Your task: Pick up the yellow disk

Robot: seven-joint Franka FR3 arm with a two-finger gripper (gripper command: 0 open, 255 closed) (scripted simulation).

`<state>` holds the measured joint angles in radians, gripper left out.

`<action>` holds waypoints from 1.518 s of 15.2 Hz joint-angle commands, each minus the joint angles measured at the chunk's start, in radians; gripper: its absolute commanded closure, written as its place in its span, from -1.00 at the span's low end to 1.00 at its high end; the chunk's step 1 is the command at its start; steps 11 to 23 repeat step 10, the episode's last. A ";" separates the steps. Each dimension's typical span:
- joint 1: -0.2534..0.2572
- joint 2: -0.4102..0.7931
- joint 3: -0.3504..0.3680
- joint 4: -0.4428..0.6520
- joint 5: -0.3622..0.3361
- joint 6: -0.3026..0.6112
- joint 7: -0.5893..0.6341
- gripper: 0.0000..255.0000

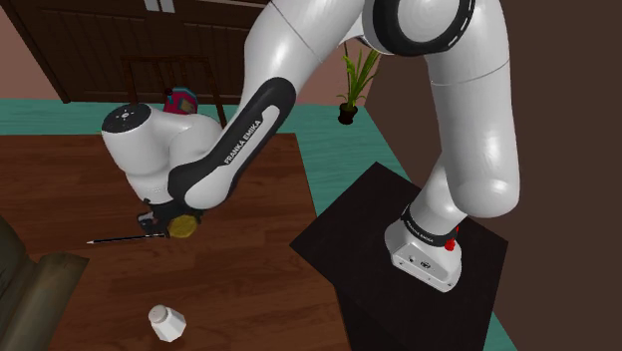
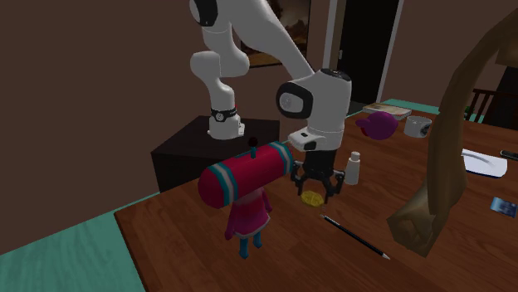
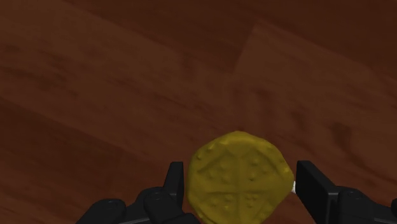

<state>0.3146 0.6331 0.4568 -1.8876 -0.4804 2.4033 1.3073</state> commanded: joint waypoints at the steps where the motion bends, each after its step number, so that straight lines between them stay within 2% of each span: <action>1: -0.007 -0.018 0.010 0.000 0.012 -0.017 -0.009 1.00; 8: -0.032 -0.086 0.044 -0.004 0.056 -0.076 -0.038 1.00; 23: -0.032 -0.087 0.045 -0.004 0.057 -0.078 -0.039 1.00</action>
